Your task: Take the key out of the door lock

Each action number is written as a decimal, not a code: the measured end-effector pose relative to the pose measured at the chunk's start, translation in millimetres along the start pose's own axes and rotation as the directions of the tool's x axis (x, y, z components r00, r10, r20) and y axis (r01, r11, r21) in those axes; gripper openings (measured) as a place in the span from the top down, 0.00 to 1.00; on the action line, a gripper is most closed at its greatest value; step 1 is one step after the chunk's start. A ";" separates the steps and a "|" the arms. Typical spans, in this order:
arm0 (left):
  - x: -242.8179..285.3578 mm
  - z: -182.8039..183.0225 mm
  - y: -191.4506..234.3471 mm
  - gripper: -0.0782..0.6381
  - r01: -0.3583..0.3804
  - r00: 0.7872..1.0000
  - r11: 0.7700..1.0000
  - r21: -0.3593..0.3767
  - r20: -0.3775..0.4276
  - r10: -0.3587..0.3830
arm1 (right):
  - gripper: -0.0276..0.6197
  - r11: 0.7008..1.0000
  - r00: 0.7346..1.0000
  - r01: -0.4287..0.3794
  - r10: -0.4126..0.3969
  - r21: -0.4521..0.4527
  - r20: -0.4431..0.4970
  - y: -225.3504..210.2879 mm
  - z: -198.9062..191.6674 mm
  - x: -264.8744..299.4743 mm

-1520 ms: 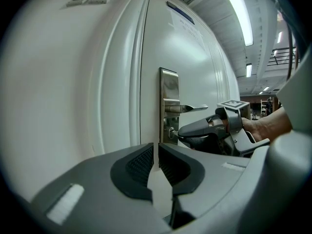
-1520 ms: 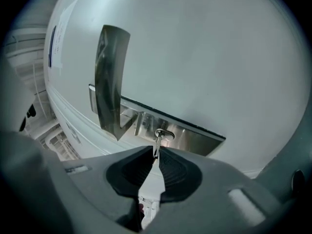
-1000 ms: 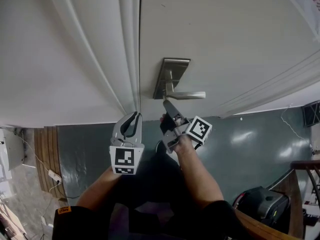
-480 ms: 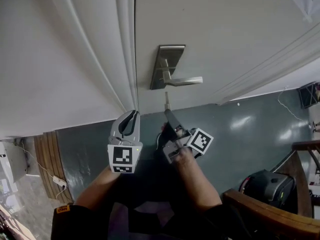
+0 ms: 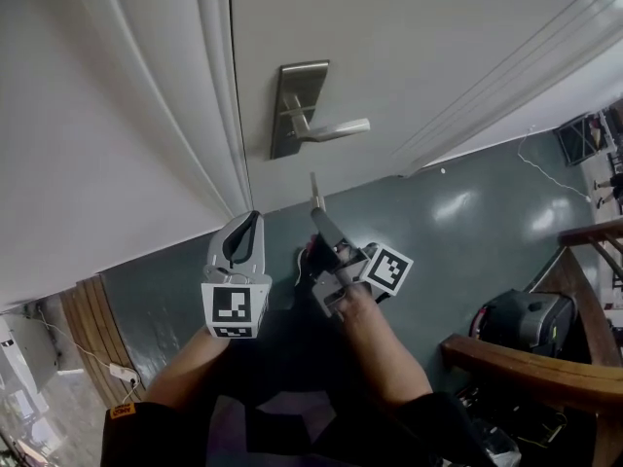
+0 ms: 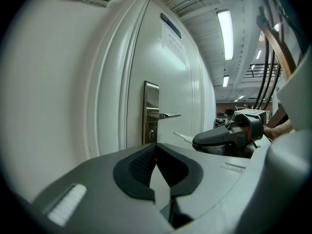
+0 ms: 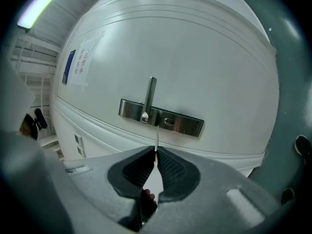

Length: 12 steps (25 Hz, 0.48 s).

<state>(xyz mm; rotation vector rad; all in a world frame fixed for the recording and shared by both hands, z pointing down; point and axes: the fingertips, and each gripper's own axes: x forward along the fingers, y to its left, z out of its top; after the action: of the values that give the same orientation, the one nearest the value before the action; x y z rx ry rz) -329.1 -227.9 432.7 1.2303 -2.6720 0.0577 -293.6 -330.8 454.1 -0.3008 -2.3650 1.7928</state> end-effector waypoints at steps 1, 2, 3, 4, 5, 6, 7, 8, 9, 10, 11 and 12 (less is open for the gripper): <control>-3.5 0.3 -0.6 0.86 0.009 1.000 1.000 -0.003 0.000 -0.009 | 0.94 1.000 1.000 0.003 -0.003 -0.007 0.007 3.0 -1.7 -2.2; -7.1 0.4 -1.1 0.87 0.019 1.000 1.000 -0.006 0.001 -0.019 | 0.94 1.000 1.000 0.005 -0.005 -0.015 0.014 6.6 -3.7 -4.2; -10.7 0.5 -1.4 0.87 0.028 1.000 1.000 -0.008 0.002 -0.028 | 0.94 1.000 1.000 0.006 -0.005 -0.024 0.020 10.6 -6.0 -6.1; -14.2 0.5 -1.8 0.87 0.037 0.999 0.999 -0.010 0.002 -0.037 | 0.94 0.999 1.000 0.006 -0.005 -0.032 0.026 14.6 -8.6 -7.8; -17.7 0.3 -2.2 0.87 0.046 0.999 0.999 -0.011 0.003 -0.046 | 0.94 0.999 1.000 0.007 -0.005 -0.040 0.031 18.4 -11.8 -9.4; -21.0 -0.1 -2.6 0.87 0.056 0.998 0.998 -0.012 0.003 -0.056 | 0.94 0.999 0.999 0.007 -0.006 -0.047 0.036 21.9 -15.2 -10.9; -24.1 -0.6 -3.0 0.87 0.066 0.998 0.998 -0.015 0.003 -0.066 | 0.94 0.999 0.999 0.009 -0.007 -0.053 0.042 25.2 -18.7 -12.4; -27.0 -0.9 -3.8 0.87 0.076 0.997 0.997 -0.016 0.004 -0.076 | 0.94 0.998 0.999 0.012 -0.009 -0.060 0.048 28.5 -21.9 -14.3; -29.9 -0.5 -5.7 0.87 0.087 0.996 0.996 -0.018 0.005 -0.087 | 0.94 0.997 0.998 0.016 -0.012 -0.070 0.055 32.4 -24.2 -17.3; -33.4 1.0 -9.8 0.87 0.097 0.995 0.995 -0.018 0.008 -0.097 | 0.94 0.997 0.998 0.017 -0.012 -0.081 0.062 37.6 -25.4 -22.5; -37.7 3.7 -17.0 0.87 0.106 0.994 0.994 -0.016 0.011 -0.106 | 0.94 0.996 0.998 0.015 -0.009 -0.093 0.069 44.6 -25.3 -30.8; -42.9 7.2 -27.0 0.87 0.113 0.993 0.993 -0.013 0.015 -0.113 | 0.94 0.995 0.997 0.011 -0.004 -0.103 0.076 52.6 -24.3 -42.0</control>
<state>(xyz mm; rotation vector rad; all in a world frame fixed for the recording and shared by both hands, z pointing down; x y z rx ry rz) -282.7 -214.3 415.9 1.3802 -2.6043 0.0136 -243.7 -305.0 409.8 -0.2400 -2.5133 1.7105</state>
